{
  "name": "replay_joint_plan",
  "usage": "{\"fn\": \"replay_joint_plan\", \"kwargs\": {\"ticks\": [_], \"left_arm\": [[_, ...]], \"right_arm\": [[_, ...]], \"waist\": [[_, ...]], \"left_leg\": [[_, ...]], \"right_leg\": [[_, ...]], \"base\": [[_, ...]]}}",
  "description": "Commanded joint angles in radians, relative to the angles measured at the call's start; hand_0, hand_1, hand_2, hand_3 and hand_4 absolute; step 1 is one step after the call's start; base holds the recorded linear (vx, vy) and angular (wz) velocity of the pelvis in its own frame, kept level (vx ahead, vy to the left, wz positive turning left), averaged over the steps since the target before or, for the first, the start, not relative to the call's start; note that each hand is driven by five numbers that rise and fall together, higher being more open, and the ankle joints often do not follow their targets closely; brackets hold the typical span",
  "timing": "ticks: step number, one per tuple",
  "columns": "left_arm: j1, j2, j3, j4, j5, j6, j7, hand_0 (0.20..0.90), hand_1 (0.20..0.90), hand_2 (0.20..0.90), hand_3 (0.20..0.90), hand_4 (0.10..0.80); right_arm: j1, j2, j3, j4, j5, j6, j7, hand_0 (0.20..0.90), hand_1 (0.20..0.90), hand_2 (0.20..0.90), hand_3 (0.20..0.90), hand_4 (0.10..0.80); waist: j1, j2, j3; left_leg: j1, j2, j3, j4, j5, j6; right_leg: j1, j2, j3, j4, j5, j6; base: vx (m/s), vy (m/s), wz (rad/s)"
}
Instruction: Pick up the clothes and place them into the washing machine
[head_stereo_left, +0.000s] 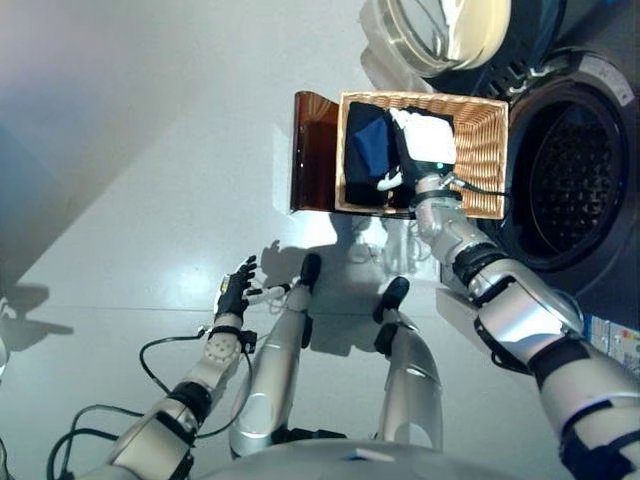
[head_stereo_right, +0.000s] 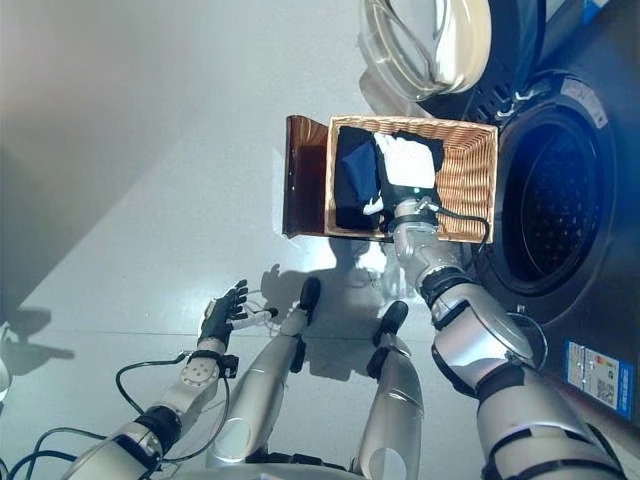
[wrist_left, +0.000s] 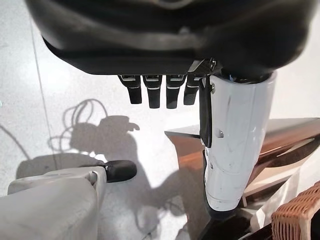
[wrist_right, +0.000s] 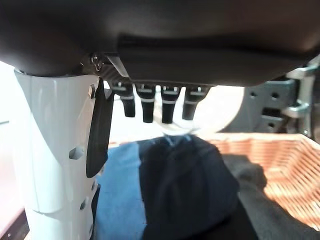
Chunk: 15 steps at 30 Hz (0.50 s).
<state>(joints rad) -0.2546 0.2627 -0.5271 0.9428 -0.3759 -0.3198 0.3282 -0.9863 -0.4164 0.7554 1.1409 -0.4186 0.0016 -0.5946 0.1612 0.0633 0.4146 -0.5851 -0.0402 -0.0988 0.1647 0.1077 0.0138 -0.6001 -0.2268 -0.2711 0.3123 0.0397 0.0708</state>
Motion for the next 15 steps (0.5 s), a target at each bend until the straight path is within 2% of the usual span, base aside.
{"fn": "replay_joint_plan", "kwargs": {"ticks": [1,6,7,15], "left_arm": [[0.047,0.026,0.021,0.022,-0.004,-0.045,0.023,0.9,0.9,0.9,0.9,0.8],[0.04,0.029,0.021,0.031,-0.003,-0.045,0.027,0.9,0.9,0.9,0.9,0.8],[0.04,0.029,0.02,0.034,-0.002,-0.045,0.028,0.9,0.9,0.9,0.9,0.8],[0.027,0.04,0.008,0.013,-0.011,-0.048,0.037,0.9,0.9,0.9,0.9,0.8]], "right_arm": [[-0.084,-0.021,0.009,-0.013,-0.018,-0.018,-0.074,0.9,0.9,0.9,0.9,0.8],[-0.116,-0.011,0.014,0.021,-0.015,-0.018,-0.077,0.9,0.9,0.9,0.9,0.8],[-0.122,-0.008,0.018,0.036,-0.015,-0.018,-0.082,0.9,0.9,0.9,0.9,0.8],[-0.199,-0.016,0.032,0.125,0.012,-0.016,-0.094,0.9,0.9,0.9,0.9,0.8]], "waist": [[0.001,-0.033,-0.013],[0.006,-0.034,-0.006],[0.008,-0.037,-0.007],[0.03,-0.032,0.012]], "left_leg": [[-0.016,-0.008,0.011,0.045,-0.086,-0.056],[-0.035,-0.008,0.012,0.046,-0.057,-0.052],[-0.024,-0.007,0.008,0.05,-0.086,-0.057],[-0.053,-0.016,0.006,0.072,-0.093,-0.056]], "right_leg": [[0.079,0.01,0.001,-0.019,-0.063,0.029],[0.07,0.009,-0.01,-0.023,-0.039,0.021],[0.077,0.011,-0.001,-0.014,-0.065,0.029],[0.054,0.002,-0.008,0.015,-0.075,0.029]], "base": [[0.064,-0.058,-0.02],[-0.03,-0.002,-0.01],[0.082,-0.033,-0.02],[0.017,0.003,0.05]]}}
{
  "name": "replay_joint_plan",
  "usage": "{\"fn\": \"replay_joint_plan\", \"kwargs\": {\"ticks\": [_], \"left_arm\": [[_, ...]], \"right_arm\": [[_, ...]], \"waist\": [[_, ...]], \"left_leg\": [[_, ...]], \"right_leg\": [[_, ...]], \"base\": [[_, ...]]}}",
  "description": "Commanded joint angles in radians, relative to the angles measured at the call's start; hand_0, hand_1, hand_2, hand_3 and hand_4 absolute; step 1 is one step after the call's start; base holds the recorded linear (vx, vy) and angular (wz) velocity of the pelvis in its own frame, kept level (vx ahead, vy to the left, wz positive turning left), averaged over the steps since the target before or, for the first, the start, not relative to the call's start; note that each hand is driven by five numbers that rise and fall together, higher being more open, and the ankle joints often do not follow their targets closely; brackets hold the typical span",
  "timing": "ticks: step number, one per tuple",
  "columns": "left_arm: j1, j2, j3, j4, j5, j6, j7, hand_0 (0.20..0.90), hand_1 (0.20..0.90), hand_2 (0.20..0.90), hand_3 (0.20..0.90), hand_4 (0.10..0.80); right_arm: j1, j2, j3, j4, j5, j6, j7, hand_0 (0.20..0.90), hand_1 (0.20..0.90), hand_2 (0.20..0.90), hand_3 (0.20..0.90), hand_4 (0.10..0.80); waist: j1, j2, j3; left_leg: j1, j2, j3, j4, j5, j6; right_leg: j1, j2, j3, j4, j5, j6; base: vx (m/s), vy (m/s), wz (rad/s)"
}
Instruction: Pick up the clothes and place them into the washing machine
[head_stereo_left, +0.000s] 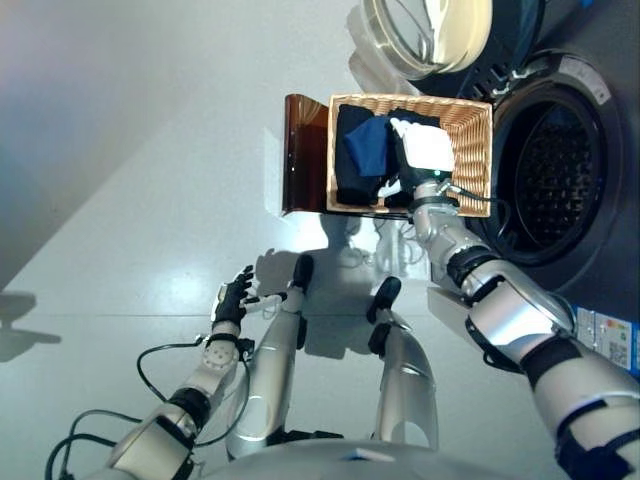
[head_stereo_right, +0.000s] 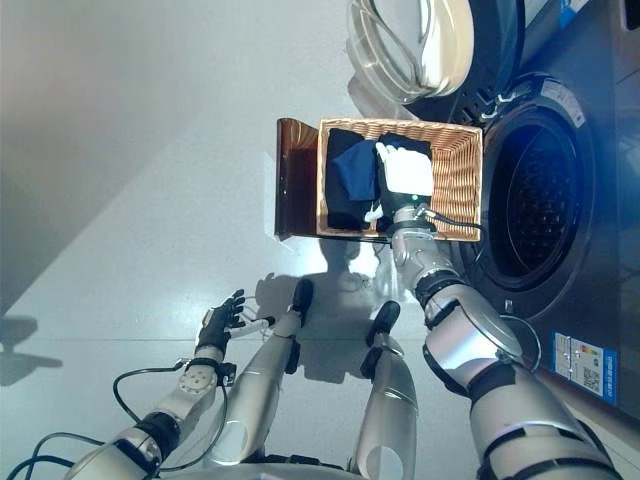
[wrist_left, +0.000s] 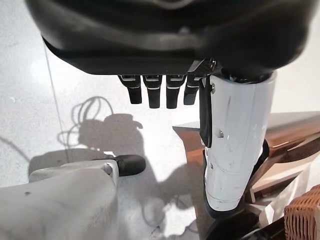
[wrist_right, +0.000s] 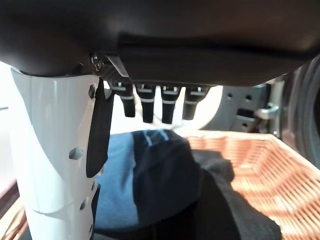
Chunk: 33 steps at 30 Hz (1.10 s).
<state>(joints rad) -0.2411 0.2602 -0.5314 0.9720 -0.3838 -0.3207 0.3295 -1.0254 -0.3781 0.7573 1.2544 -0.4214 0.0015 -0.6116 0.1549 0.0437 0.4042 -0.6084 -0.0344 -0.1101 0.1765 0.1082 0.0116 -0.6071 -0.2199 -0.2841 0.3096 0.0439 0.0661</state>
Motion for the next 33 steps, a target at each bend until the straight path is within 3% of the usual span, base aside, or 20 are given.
{"fn": "replay_joint_plan", "kwargs": {"ticks": [1,16,17,18,21,33], "left_arm": [[0.014,0.043,0.013,-0.017,-0.003,-0.047,0.036,0.9,0.9,0.9,0.9,0.8],[-0.001,0.049,0.026,-0.085,-0.019,-0.052,0.043,0.9,0.9,0.9,0.9,0.8],[-0.002,0.049,0.026,-0.085,-0.019,-0.053,0.043,0.9,0.9,0.9,0.9,0.8],[-0.003,0.049,0.028,-0.085,-0.021,-0.053,0.043,0.9,0.9,0.9,0.9,0.8],[-0.006,0.05,0.031,-0.107,-0.02,-0.051,0.045,0.9,0.9,0.9,0.9,0.8],[0.02,0.059,0.033,-0.151,0.0,-0.054,0.038,0.9,0.9,0.9,0.9,0.8]], "right_arm": [[-0.16,-0.055,0.03,0.012,0.015,-0.016,-0.077,0.9,0.9,0.9,0.9,0.8],[-0.233,-0.094,0.038,0.134,0.024,-0.004,-0.064,0.9,0.9,0.9,0.9,0.8],[-0.233,-0.094,0.038,0.134,0.024,-0.004,-0.064,0.862,0.862,0.862,0.862,0.773],[-0.238,-0.092,0.04,0.136,0.023,-0.004,-0.062,0.645,0.645,0.645,0.645,0.618],[-0.24,-0.103,0.04,0.157,0.016,0.002,-0.059,0.2,0.2,0.2,0.2,0.3],[-0.256,-0.154,0.051,0.162,-0.014,0.006,-0.055,0.2,0.2,0.2,0.2,0.3]], "waist": [[0.036,-0.012,0.022],[0.064,0.019,0.042],[0.064,0.019,0.042],[0.064,0.021,0.043],[0.071,0.032,0.048],[0.074,0.058,0.043]], "left_leg": [[-0.029,-0.021,0.017,0.06,-0.094,-0.053],[-0.185,-0.049,0.042,0.249,-0.17,-0.032],[-0.186,-0.049,0.043,0.25,-0.171,-0.032],[-0.195,-0.05,0.042,0.261,-0.175,-0.03],[-0.223,-0.053,0.045,0.295,-0.185,-0.026],[-0.249,-0.061,0.039,0.328,-0.197,-0.021]], "right_leg": [[0.061,-0.005,0.005,0.018,-0.079,0.034],[-0.075,-0.036,0.035,0.187,-0.136,0.022],[-0.076,-0.036,0.035,0.188,-0.136,0.022],[-0.086,-0.036,0.039,0.2,-0.14,0.02],[-0.116,-0.039,0.042,0.237,-0.158,0.014],[-0.157,-0.047,0.052,0.313,-0.196,0.001]], "base": [[0.005,0.014,0.1],[0.007,0.037,0.04],[0.0,0.0,0.0],[0.0,0.0,0.0],[0.006,0.023,-0.02],[0.002,0.0,0.04]]}}
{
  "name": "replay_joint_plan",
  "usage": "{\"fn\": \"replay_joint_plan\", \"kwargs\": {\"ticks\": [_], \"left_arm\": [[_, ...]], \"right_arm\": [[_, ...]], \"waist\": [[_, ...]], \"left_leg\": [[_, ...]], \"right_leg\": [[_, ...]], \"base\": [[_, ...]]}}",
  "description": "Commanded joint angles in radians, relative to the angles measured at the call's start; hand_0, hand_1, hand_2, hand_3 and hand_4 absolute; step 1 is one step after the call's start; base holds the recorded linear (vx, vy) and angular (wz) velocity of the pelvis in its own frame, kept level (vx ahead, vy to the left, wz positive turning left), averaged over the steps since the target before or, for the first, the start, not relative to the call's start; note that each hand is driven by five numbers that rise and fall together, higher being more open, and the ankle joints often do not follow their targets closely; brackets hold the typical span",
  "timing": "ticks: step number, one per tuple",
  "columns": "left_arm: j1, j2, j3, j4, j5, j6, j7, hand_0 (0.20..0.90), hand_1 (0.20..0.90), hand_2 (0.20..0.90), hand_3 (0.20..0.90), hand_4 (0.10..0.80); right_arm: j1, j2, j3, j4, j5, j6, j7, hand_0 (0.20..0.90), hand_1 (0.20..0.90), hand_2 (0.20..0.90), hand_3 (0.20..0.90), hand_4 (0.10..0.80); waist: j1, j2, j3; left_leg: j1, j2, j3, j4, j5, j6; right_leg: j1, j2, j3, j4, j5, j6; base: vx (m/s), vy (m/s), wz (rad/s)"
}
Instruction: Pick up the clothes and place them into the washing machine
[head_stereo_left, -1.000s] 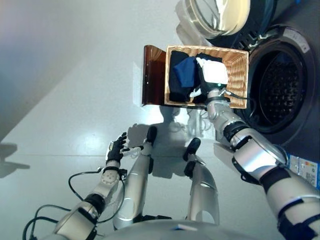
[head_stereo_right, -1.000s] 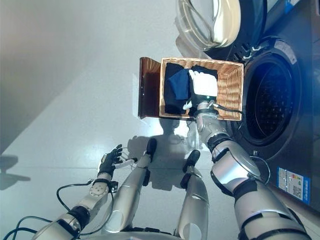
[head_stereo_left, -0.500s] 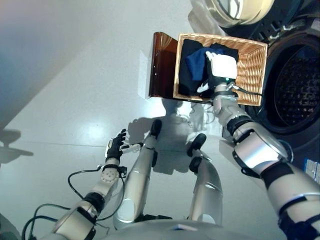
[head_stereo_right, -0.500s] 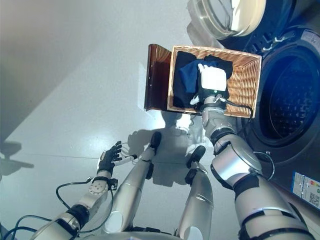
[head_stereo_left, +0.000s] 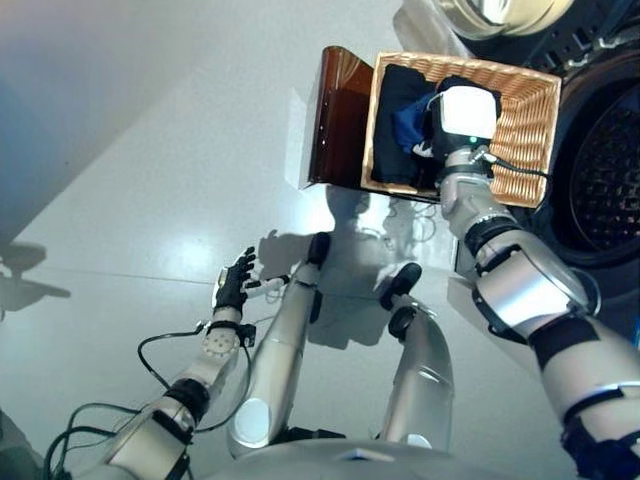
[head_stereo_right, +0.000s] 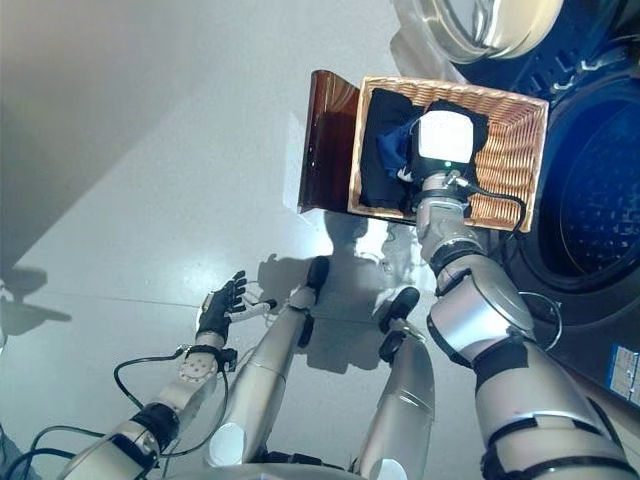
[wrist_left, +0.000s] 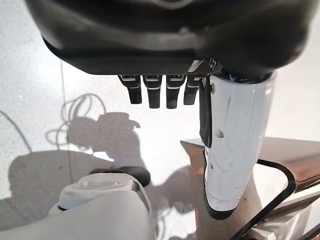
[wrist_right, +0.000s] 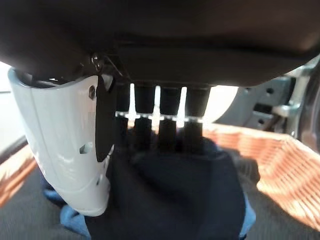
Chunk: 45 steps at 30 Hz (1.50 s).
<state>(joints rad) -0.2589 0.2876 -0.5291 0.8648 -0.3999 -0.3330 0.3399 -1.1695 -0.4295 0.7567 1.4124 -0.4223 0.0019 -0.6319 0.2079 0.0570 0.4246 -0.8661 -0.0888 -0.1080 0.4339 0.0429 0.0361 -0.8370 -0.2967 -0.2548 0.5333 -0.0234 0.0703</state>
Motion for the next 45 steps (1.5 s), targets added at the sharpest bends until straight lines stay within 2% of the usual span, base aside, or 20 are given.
{"fn": "replay_joint_plan", "kwargs": {"ticks": [1,13,20,22,23,25,26,27,28,29,30,32,35,37,38,39,40,41,44,45], "left_arm": [[0.041,0.031,0.03,-0.043,0.017,-0.04,0.026,0.9,0.9,0.9,0.9,0.8],[0.036,0.032,0.036,0.0,0.029,-0.037,0.029,0.9,0.9,0.9,0.9,0.8],[0.05,0.033,0.042,0.033,0.014,-0.035,0.026,0.9,0.9,0.9,0.9,0.8],[0.063,0.023,0.047,0.055,-0.001,-0.031,0.022,0.9,0.9,0.9,0.9,0.8],[0.063,0.023,0.046,0.055,-0.001,-0.031,0.022,0.9,0.9,0.9,0.9,0.8],[0.08,0.017,0.05,0.075,-0.001,-0.022,0.016,0.9,0.9,0.9,0.9,0.8],[0.08,0.017,0.049,0.075,-0.001,-0.023,0.016,0.9,0.9,0.9,0.9,0.8],[0.09,0.011,0.055,0.089,0.0,-0.015,0.008,0.9,0.9,0.9,0.9,0.8],[0.092,0.011,0.054,0.089,0.0,-0.015,0.008,0.9,0.9,0.9,0.9,0.8],[0.105,0.009,0.067,0.101,0.005,-0.009,0.0,0.9,0.9,0.9,0.9,0.8],[0.112,0.01,0.071,0.098,0.007,-0.008,-0.003,0.9,0.9,0.9,0.9,0.8],[0.116,0.006,0.075,0.101,0.01,-0.005,-0.006,0.9,0.9,0.9,0.9,0.8],[0.128,-0.011,0.075,0.122,0.026,0.004,-0.011,0.9,0.9,0.9,0.9,0.8],[0.131,-0.013,0.077,0.117,0.025,0.003,-0.015,0.9,0.9,0.9,0.9,0.8],[0.129,-0.02,0.075,0.126,0.03,0.004,-0.013,0.9,0.9,0.9,0.9,0.8],[0.129,-0.019,0.074,0.126,0.029,0.003,-0.013,0.9,0.9,0.9,0.9,0.8],[0.127,-0.03,0.061,0.128,0.033,0.006,-0.011,0.9,0.9,0.9,0.9,0.8],[0.127,-0.029,0.061,0.128,0.033,0.006,-0.011,0.9,0.9,0.9,0.9,0.8],[0.133,-0.046,0.042,0.115,0.023,0.008,-0.024,0.9,0.9,0.9,0.9,0.8],[0.138,-0.058,0.028,0.104,0.019,0.01,-0.037,0.9,0.9,0.9,0.9,0.8]], "right_arm": [[-0.109,-0.108,0.05,0.001,-0.014,0.006,-0.036,0.2,0.2,0.2,0.2,0.3],[-0.088,-0.108,0.035,-0.038,-0.005,0.006,-0.037,0.2,0.2,0.2,0.2,0.3],[-0.061,-0.096,-0.041,-0.138,0.115,-0.036,-0.02,0.2,0.2,0.2,0.2,0.3],[-0.015,-0.075,-0.133,-0.204,0.252,-0.081,-0.008,0.2,0.2,0.2,0.2,0.3],[-0.014,-0.075,-0.133,-0.205,0.252,-0.081,-0.008,0.2,0.2,0.2,0.2,0.3],[0.068,-0.044,-0.249,-0.29,0.445,-0.137,0.019,0.2,0.2,0.2,0.2,0.3],[0.07,-0.044,-0.25,-0.291,0.445,-0.137,0.019,0.2,0.2,0.2,0.2,0.3],[0.129,-0.019,-0.335,-0.302,0.601,-0.183,0.045,0.2,0.2,0.2,0.2,0.3],[0.131,-0.018,-0.335,-0.302,0.602,-0.183,0.046,0.2,0.2,0.2,0.2,0.3],[0.183,-0.002,-0.403,-0.328,0.707,-0.208,0.059,0.2,0.2,0.2,0.2,0.3],[0.215,0.006,-0.423,-0.366,0.74,-0.224,0.073,0.2,0.2,0.2,0.2,0.3],[0.247,0.021,-0.458,-0.372,0.787,-0.243,0.085,0.2,0.2,0.2,0.2,0.3],[0.335,0.09,-0.592,-0.384,1.03,-0.325,0.126,0.2,0.2,0.2,0.2,0.3],[0.35,0.109,-0.617,-0.386,1.093,-0.346,0.152,0.2,0.2,0.2,0.2,0.3],[0.355,0.149,-0.694,-0.372,1.232,-0.397,0.16,0.2,0.2,0.2,0.2,0.3],[0.354,0.148,-0.695,-0.367,1.237,-0.399,0.166,0.2,0.2,0.2,0.2,0.3],[0.358,0.192,-0.766,-0.362,1.377,-0.452,0.193,0.2,0.2,0.2,0.2,0.3],[0.358,0.192,-0.767,-0.36,1.38,-0.453,0.196,0.2,0.2,0.2,0.2,0.3],[0.378,0.262,-0.868,-0.391,1.574,-0.525,0.264,0.2,0.2,0.2,0.2,0.3],[0.357,0.274,-0.931,-0.381,1.667,-0.564,0.283,0.2,0.2,0.2,0.2,0.3]], "waist": [[0.02,0.047,0.021],[0.002,0.032,0.012],[-0.025,0.017,0.004],[-0.044,0.014,-0.001],[-0.043,0.014,-0.001],[-0.066,0.015,-0.007],[-0.066,0.015,-0.007],[-0.074,0.023,-0.01],[-0.074,0.02,-0.013],[-0.08,0.03,-0.017],[-0.085,0.032,-0.018],[-0.088,0.036,-0.02],[-0.097,0.059,-0.023],[-0.096,0.067,-0.024],[-0.1,0.08,-0.026],[-0.097,0.078,-0.027],[-0.095,0.09,-0.027],[-0.093,0.089,-0.027],[-0.094,0.107,-0.026],[-0.092,0.126,-0.028]], "left_leg": [[0.014,-0.007,0.039,0.067,-0.129,-0.045],[0.108,0.001,0.041,-0.027,-0.09,-0.055],[0.19,0.015,0.061,-0.124,-0.046,-0.059],[0.229,0.022,0.071,-0.164,-0.029,-0.06],[0.23,0.022,0.071,-0.164,-0.029,-0.06],[0.27,0.03,0.081,-0.209,-0.014,-0.062],[0.271,0.03,0.081,-0.21,-0.013,-0.063],[0.283,0.036,0.091,-0.245,0.027,-0.057],[0.297,0.036,0.086,-0.244,0.0,-0.063],[0.305,0.041,0.097,-0.269,0.037,-0.057],[0.313,0.043,0.102,-0.276,0.039,-0.057],[0.322,0.043,0.105,-0.281,0.04,-0.057],[0.336,0.045,0.115,-0.284,0.035,-0.051],[0.335,0.046,0.117,-0.283,0.034,-0.05],[0.332,0.047,0.119,-0.281,0.031,-0.047],[0.331,0.048,0.121,-0.28,0.03,-0.047],[0.329,0.049,0.124,-0.274,0.024,-0.044],[0.328,0.05,0.125,-0.273,0.023,-0.044],[0.32,0.051,0.121,-0.26,0.013,-0.039],[0.314,0.047,0.112,-0.254,0.009,-0.037]], "right_leg": [[0.075,0.03,0.022,0.09,-0.128,-0.004],[0.158,0.047,0.024,-0.002,-0.092,-0.003],[0.234,0.068,0.032,-0.117,-0.036,0.008],[0.264,0.077,0.037,-0.164,-0.015,0.014],[0.265,0.077,0.037,-0.165,-0.015,0.014],[0.299,0.083,0.044,-0.216,0.005,0.019],[0.301,0.083,0.044,-0.217,0.005,0.019],[0.31,0.086,0.039,-0.255,0.042,0.015],[0.32,0.087,0.048,-0.248,0.015,0.023],[0.327,0.088,0.043,-0.28,0.05,0.017],[0.334,0.088,0.045,-0.292,0.054,0.018],[0.341,0.091,0.049,-0.301,0.056,0.018],[0.349,0.09,0.062,-0.311,0.06,0.019],[0.345,0.09,0.067,-0.311,0.061,0.02],[0.338,0.093,0.076,-0.314,0.059,0.018],[0.336,0.093,0.078,-0.313,0.059,0.018],[0.329,0.098,0.088,-0.313,0.058,0.018],[0.329,0.098,0.089,-0.313,0.058,0.018],[0.312,0.104,0.106,-0.301,0.049,0.014],[0.302,0.106,0.112,-0.292,0.041,0.012]], "base": [[0.0,0.0,0.0],[-0.006,-0.004,-0.02],[-0.026,-0.002,-0.13],[-0.01,0.01,-0.27],[0.0,0.002,-0.19],[0.002,0.006,-0.14],[-0.081,0.043,-0.12],[0.004,0.012,-0.15],[-0.079,0.042,-0.19],[0.013,0.013,-0.15],[-0.076,0.036,-0.14],[0.017,0.015,-0.13],[0.02,0.018,-0.2],[0.005,0.015,-0.25],[0.002,0.02,-0.21],[0.005,0.022,-0.14],[0.007,0.012,-0.11],[0.009,0.008,-0.13],[0.016,-0.003,-0.15],[0.025,-0.012,-0.13]]}}
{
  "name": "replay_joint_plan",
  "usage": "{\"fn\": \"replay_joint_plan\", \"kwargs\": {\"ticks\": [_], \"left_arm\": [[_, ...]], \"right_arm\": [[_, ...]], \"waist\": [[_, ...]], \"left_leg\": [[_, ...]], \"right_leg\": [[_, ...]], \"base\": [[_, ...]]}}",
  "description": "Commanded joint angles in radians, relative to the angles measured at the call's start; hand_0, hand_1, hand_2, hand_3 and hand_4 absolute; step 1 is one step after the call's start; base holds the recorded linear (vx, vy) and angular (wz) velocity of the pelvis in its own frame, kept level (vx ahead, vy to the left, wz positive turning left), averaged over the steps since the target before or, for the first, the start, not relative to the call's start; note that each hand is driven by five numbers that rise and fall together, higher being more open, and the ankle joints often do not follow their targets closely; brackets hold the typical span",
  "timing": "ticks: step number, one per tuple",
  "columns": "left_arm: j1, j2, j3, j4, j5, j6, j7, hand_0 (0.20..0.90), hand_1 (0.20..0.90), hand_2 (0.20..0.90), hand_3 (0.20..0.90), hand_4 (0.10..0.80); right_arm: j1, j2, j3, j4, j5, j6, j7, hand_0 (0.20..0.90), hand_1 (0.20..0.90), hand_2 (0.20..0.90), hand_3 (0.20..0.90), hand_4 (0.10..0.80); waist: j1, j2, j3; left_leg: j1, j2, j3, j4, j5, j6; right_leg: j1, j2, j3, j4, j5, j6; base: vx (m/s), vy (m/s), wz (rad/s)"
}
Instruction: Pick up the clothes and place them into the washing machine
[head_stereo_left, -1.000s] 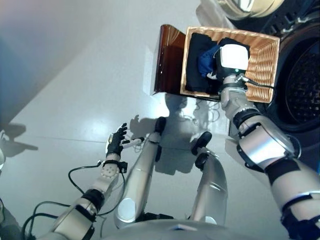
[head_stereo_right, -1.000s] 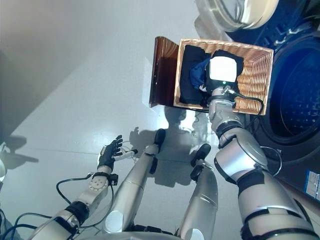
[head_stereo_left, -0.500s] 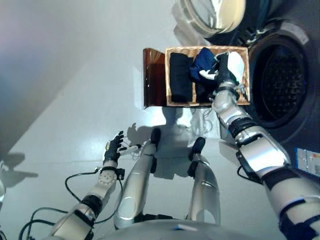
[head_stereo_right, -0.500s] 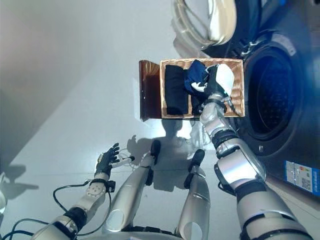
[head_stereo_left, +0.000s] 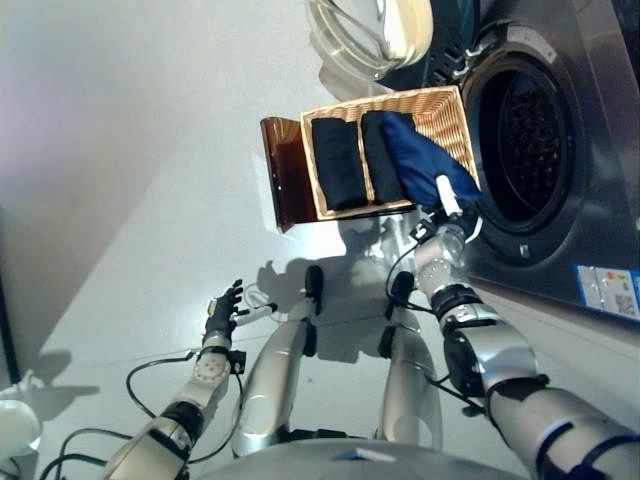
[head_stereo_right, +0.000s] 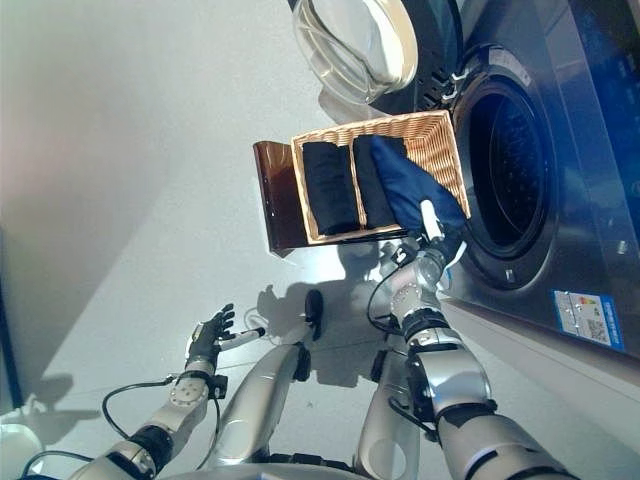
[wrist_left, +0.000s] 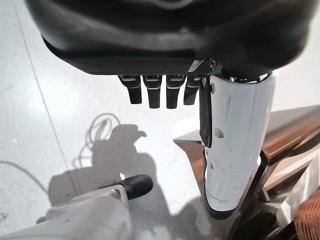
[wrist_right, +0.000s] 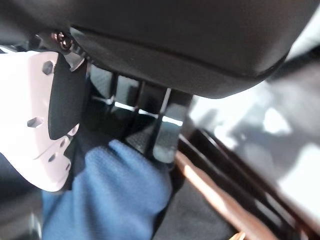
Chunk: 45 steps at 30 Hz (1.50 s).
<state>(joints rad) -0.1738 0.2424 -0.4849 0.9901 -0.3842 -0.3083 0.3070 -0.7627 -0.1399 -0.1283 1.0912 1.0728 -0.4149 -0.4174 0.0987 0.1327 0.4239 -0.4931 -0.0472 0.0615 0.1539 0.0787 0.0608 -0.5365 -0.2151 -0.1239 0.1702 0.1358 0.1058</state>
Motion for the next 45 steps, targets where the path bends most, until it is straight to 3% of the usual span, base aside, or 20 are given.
{"fn": "replay_joint_plan", "kwargs": {"ticks": [1,3,5,7,8,12,13,14,15,16,18,19,20,21,29,36,40,45], "left_arm": [[0.052,-0.012,-0.018,-0.022,0.003,-0.014,-0.004,0.9,0.9,0.9,0.9,0.8],[0.057,-0.018,-0.028,-0.031,-0.001,-0.013,-0.014,0.9,0.9,0.9,0.9,0.8],[0.073,-0.026,-0.061,-0.051,0.01,-0.005,-0.041,0.9,0.9,0.9,0.9,0.8],[0.079,-0.024,-0.068,-0.052,0.014,-0.004,-0.045,0.9,0.9,0.9,0.9,0.8],[0.089,-0.021,-0.07,-0.055,0.014,-0.005,-0.05,0.9,0.9,0.9,0.9,0.8],[0.096,-0.022,-0.078,-0.045,0.007,-0.005,-0.059,0.9,0.9,0.9,0.9,0.8],[0.109,-0.006,-0.077,-0.049,0.005,-0.007,-0.066,0.9,0.9,0.9,0.9,0.8],[0.106,-0.009,-0.078,-0.051,0.004,-0.006,-0.066,0.9,0.9,0.9,0.9,0.8],[0.117,0.01,-0.081,-0.069,0.001,-0.015,-0.074,0.9,0.9,0.9,0.9,0.8],[0.113,0.005,-0.081,-0.07,0.0,-0.014,-0.074,0.9,0.9,0.9,0.9,0.8],[0.125,0.04,-0.079,-0.109,-0.007,-0.026,-0.08,0.9,0.9,0.9,0.9,0.8],[0.13,0.042,-0.081,-0.123,-0.008,-0.028,-0.083,0.9,0.9,0.9,0.9,0.8],[0.132,0.045,-0.085,-0.134,-0.006,-0.028,-0.083,0.9,0.9,0.9,0.9,0.8],[0.129,0.046,-0.087,-0.142,-0.007,-0.025,-0.085,0.9,0.9,0.9,0.9,0.8],[0.119,0.009,-0.076,-0.105,-0.024,-0.012,-0.082,0.9,0.9,0.9,0.9,0.8],[0.107,-0.019,-0.055,-0.055,-0.029,-0.004,-0.096,0.9,0.9,0.9,0.9,0.8],[0.098,-0.009,-0.016,-0.052,-0.023,-0.007,-0.101,0.9,0.9,0.9,0.9,0.8],[0.097,0.001,0.004,-0.057,-0.023,-0.015,-0.092,0.9,0.9,0.9,0.9,0.8]], "right_arm": [[-0.051,-0.018,-0.047,-0.054,0.18,-0.147,0.078,0.2,0.2,0.2,0.2,0.3],[-0.061,-0.025,-0.083,-0.049,0.208,-0.168,0.082,0.2,0.2,0.2,0.2,0.3],[-0.106,-0.073,-0.178,-0.026,0.265,-0.215,0.067,0.2,0.2,0.2,0.2,0.3],[-0.128,-0.106,-0.182,-0.015,0.255,-0.213,0.061,0.2,0.2,0.2,0.2,0.3],[-0.172,-0.176,-0.188,-0.015,0.229,-0.214,0.042,0.2,0.2,0.2,0.2,0.3],[-0.242,-0.284,-0.176,-0.029,0.173,-0.22,0.0,0.2,0.2,0.2,0.2,0.3],[-0.321,-0.406,-0.12,-0.018,0.1,-0.195,-0.024,0.2,0.2,0.2,0.2,0.3],[-0.331,-0.414,-0.116,-0.012,0.097,-0.192,-0.027,0.2,0.2,0.2,0.2,0.3],[-0.411,-0.526,-0.054,0.002,0.039,-0.174,-0.047,0.2,0.2,0.2,0.2,0.3],[-0.425,-0.533,-0.046,0.011,0.036,-0.172,-0.049,0.2,0.2,0.2,0.2,0.3],[-0.592,-0.72,0.108,0.015,-0.047,-0.137,-0.064,0.2,0.2,0.2,0.2,0.3],[-0.629,-0.754,0.145,0.02,-0.06,-0.128,-0.069,0.42,0.42,0.42,0.42,0.457],[-0.654,-0.779,0.177,0.028,-0.062,-0.111,-0.062,0.9,0.9,0.9,0.9,0.8],[-0.665,-0.79,0.203,0.046,-0.056,-0.098,-0.054,0.9,0.9,0.9,0.9,0.8],[-0.606,-0.711,0.192,0.191,-0.017,-0.015,0.028,0.9,0.9,0.9,0.9,0.8],[-0.48,-0.569,0.167,0.283,-0.061,0.062,0.078,0.9,0.9,0.9,0.9,0.8],[-0.424,-0.488,0.3,0.327,-0.335,0.167,0.088,0.9,0.9,0.9,0.9,0.8],[-0.409,-0.395,0.405,0.294,-0.503,0.205,0.073,0.9,0.9,0.9,0.9,0.8]], "waist": [[0.02,0.05,-0.028],[0.022,0.061,-0.03],[0.033,0.109,-0.049],[0.038,0.121,-0.055],[0.047,0.141,-0.063],[0.061,0.165,-0.076],[0.073,0.172,-0.091],[0.075,0.176,-0.09],[0.086,0.178,-0.104],[0.088,0.183,-0.102],[0.104,0.184,-0.124],[0.104,0.187,-0.126],[0.101,0.186,-0.13],[0.098,0.186,-0.132],[0.076,0.183,-0.126],[0.064,0.189,-0.094],[0.061,0.166,-0.071],[0.051,0.129,-0.043]], "left_leg": [[-0.061,0.006,-0.057,0.027,-0.028,-0.062],[-0.067,0.004,-0.06,0.033,-0.029,-0.061],[-0.068,-0.006,-0.071,0.026,-0.03,-0.064],[-0.065,-0.007,-0.071,0.02,-0.029,-0.064],[-0.06,-0.008,-0.069,0.008,-0.028,-0.065],[-0.056,-0.007,-0.066,-0.005,-0.024,-0.069],[-0.051,-0.009,-0.066,-0.01,-0.024,-0.072],[-0.052,-0.009,-0.064,-0.011,-0.024,-0.071],[-0.052,-0.01,-0.062,-0.013,-0.024,-0.073],[-0.055,-0.009,-0.061,-0.014,-0.024,-0.073],[-0.058,-0.011,-0.05,-0.023,-0.019,-0.079],[-0.06,-0.011,-0.046,-0.027,-0.018,-0.081],[-0.06,-0.011,-0.044,-0.032,-0.017,-0.082],[-0.059,-0.01,-0.04,-0.036,-0.016,-0.083],[-0.052,-0.013,-0.023,-0.042,-0.021,-0.082],[-0.047,-0.014,-0.022,-0.036,-0.018,-0.082],[-0.058,-0.01,-0.021,-0.016,-0.018,-0.082],[-0.076,-0.006,-0.028,0.007,-0.017,-0.08]], "right_leg": [[-0.001,0.025,-0.019,0.073,-0.119,-0.024],[-0.007,0.023,-0.016,0.08,-0.125,-0.025],[-0.011,0.015,-0.014,0.095,-0.142,-0.025],[-0.011,0.015,-0.013,0.094,-0.144,-0.024],[-0.015,0.014,-0.007,0.091,-0.145,-0.023],[-0.019,0.009,-0.002,0.087,-0.145,-0.02],[-0.024,0.007,0.005,0.084,-0.143,-0.017],[-0.026,0.007,0.006,0.083,-0.142,-0.017],[-0.033,0.004,0.012,0.081,-0.138,-0.015],[-0.036,0.004,0.014,0.081,-0.138,-0.014],[-0.057,-0.005,0.029,0.081,-0.126,-0.009],[-0.066,-0.006,0.034,0.085,-0.125,-0.008],[-0.072,-0.005,0.04,0.085,-0.125,-0.009],[-0.077,-0.003,0.045,0.088,-0.125,-0.009],[-0.073,0.005,0.057,0.08,-0.12,-0.015],[-0.058,0.005,0.049,0.081,-0.12,-0.021],[-0.059,0.01,0.042,0.093,-0.116,-0.029],[-0.059,0.022,0.03,0.099,-0.112,-0.036]], "base": [[0.024,-0.011,-0.07],[0.019,-0.012,-0.02],[0.061,-0.005,-0.05],[0.053,0.025,0.0],[0.07,0.044,-0.04],[0.051,0.017,-0.03],[0.062,0.024,-0.06],[0.066,0.031,-0.02],[0.0,0.0,0.0],[0.025,0.021,-0.07],[0.033,0.038,-0.11],[0.049,0.049,-0.07],[0.039,0.038,-0.04],[0.031,0.024,0.02],[0.016,0.01,-0.03],[-0.02,-0.006,-0.01],[-0.046,-0.035,0.01],[-0.048,-0.051,0.01]]}}
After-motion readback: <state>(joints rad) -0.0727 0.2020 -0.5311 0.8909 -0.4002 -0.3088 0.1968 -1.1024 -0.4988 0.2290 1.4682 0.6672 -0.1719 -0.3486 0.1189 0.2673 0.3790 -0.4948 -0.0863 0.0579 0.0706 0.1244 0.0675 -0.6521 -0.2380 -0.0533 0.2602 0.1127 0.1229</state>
